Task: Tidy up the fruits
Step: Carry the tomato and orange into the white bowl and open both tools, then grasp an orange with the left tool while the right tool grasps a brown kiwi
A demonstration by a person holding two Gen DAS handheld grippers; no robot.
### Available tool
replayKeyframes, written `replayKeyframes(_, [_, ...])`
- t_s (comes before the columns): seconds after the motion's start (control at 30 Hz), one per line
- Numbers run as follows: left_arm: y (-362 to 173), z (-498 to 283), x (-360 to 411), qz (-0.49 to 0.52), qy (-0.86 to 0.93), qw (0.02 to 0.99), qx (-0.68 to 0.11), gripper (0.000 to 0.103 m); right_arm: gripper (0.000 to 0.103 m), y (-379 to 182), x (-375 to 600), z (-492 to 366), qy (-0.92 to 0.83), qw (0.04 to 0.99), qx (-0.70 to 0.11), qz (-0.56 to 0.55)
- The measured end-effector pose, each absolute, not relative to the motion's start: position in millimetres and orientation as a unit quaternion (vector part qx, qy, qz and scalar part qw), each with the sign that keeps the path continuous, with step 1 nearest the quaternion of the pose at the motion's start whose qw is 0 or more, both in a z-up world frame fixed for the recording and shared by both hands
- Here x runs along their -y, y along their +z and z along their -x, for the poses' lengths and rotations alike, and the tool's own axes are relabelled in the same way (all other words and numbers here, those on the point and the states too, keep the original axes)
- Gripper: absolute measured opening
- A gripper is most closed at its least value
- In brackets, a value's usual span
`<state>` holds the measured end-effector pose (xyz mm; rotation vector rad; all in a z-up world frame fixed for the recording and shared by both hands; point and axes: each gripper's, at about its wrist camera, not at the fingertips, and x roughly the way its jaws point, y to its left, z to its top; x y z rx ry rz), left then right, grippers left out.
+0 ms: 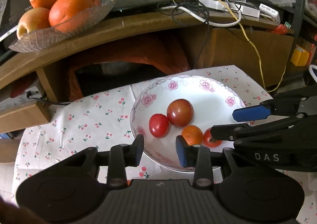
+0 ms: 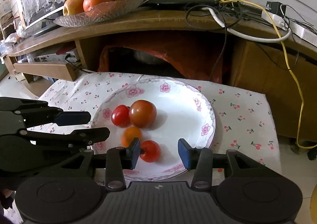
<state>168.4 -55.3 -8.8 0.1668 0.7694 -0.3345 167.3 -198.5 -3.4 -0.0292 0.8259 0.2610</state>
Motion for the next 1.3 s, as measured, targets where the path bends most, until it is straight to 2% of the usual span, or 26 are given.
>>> replayKeyframes(0.6, [10,-135,29,-0.073,-0.147,0.912,-0.376,0.041,0.043,12,174,-137,0.16,0.904,-0.395,0.024])
replayKeyframes(1.3, [-30,-96,-23,-0.093,-0.186,0.882,-0.423,0.042,0.044,-33,117,-139,0.241,0.858,-0.446,0.076])
